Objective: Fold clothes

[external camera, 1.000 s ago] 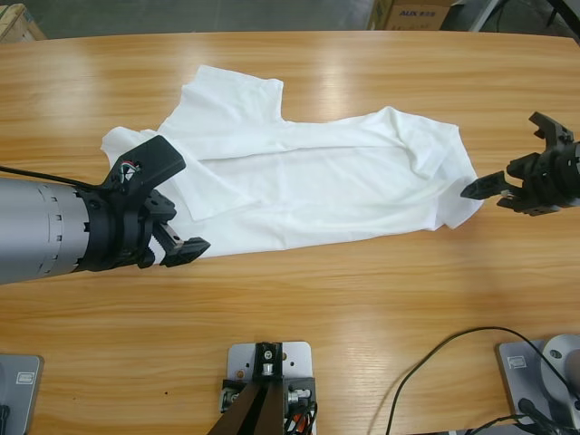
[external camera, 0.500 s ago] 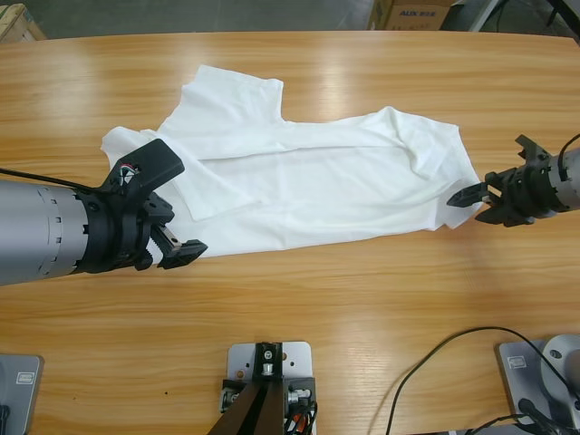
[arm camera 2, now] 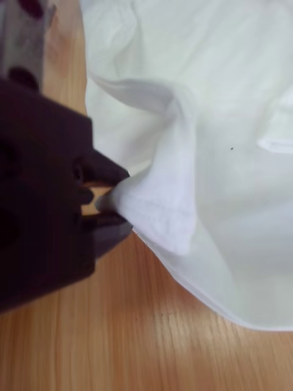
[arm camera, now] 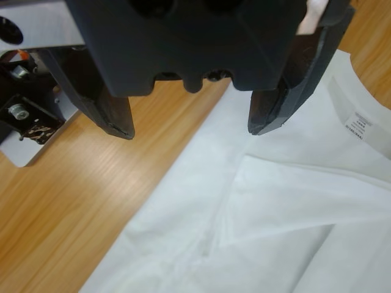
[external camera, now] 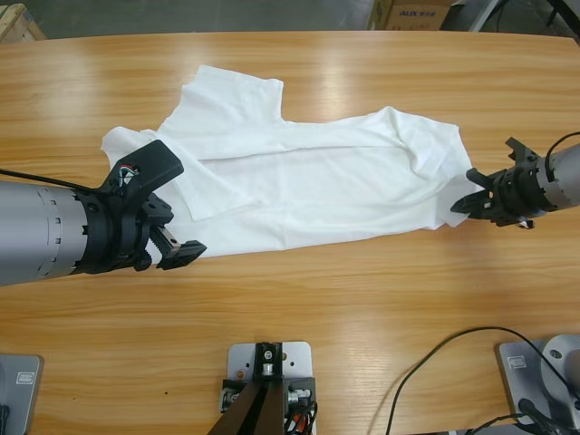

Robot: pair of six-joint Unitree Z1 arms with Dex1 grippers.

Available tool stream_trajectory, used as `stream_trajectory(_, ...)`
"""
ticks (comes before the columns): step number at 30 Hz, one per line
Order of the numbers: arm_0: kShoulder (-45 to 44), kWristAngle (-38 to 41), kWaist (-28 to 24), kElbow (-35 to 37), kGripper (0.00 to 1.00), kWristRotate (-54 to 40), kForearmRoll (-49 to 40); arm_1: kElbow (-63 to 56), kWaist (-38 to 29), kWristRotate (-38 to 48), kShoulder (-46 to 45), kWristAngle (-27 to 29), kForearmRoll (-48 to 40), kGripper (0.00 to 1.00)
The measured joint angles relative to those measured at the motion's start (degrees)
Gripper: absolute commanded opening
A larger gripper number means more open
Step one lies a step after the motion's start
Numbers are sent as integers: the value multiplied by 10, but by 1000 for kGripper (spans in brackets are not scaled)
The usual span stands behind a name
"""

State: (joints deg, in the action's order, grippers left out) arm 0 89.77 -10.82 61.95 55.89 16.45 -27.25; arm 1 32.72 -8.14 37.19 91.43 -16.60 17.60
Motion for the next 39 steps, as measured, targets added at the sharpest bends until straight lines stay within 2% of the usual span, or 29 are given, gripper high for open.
stream_trajectory(4, 0, 0, 0, 0, 738, 0, 0, 4, 0, -30, 2, 16, 32, 0)
stream_trajectory(13, 2, 0, 0, 0, 743, 0, 0, 157, 0, -121, 16, 94, 309, 0)
stream_trajectory(17, 3, 0, 0, 0, 743, 0, 0, 203, 0, -145, 68, 109, 376, 0)
stream_trajectory(20, 3, 0, 0, -1, 743, 0, 0, 218, 0, -155, 95, 131, 395, 0)
stream_trajectory(21, 3, 0, 0, -3, 743, 0, 0, 223, 1, -161, 101, 141, 397, 243)
stream_trajectory(22, 3, 0, 0, -5, 743, 0, 0, 231, 2, -169, 107, 150, 402, 672)
stream_trajectory(23, 3, 0, 0, -7, 743, 0, 0, 238, 2, -177, 113, 159, 409, 861)
stream_trajectory(24, 3, 0, 0, -8, 743, 0, 0, 241, 3, -185, 119, 168, 415, 976)
stream_trajectory(25, 3, 0, 0, -9, 743, 0, 0, 245, 5, -191, 125, 173, 421, 1000)
stream_trajectory(31, 3, 0, 0, -9, 743, 0, 0, 275, 9, -189, 127, 217, 462, 999)
stream_trajectory(32, 3, 0, 0, -9, 743, 0, 0, 283, 9, -186, 118, 230, 468, 935)
stream_trajectory(33, 3, 0, 0, -9, 743, 0, 0, 291, 9, -185, 107, 244, 470, 810)
stream_trajectory(34, 3, 0, 0, -9, 743, 0, 0, 297, 9, -184, 93, 259, 470, 807)
stream_trajectory(37, 3, 0, 0, -9, 743, 0, 0, 307, 10, -191, 65, 264, 443, 828)
stream_trajectory(39, 3, 0, 0, -9, 743, 0, 0, 307, 10, -198, 70, 247, 426, 962)
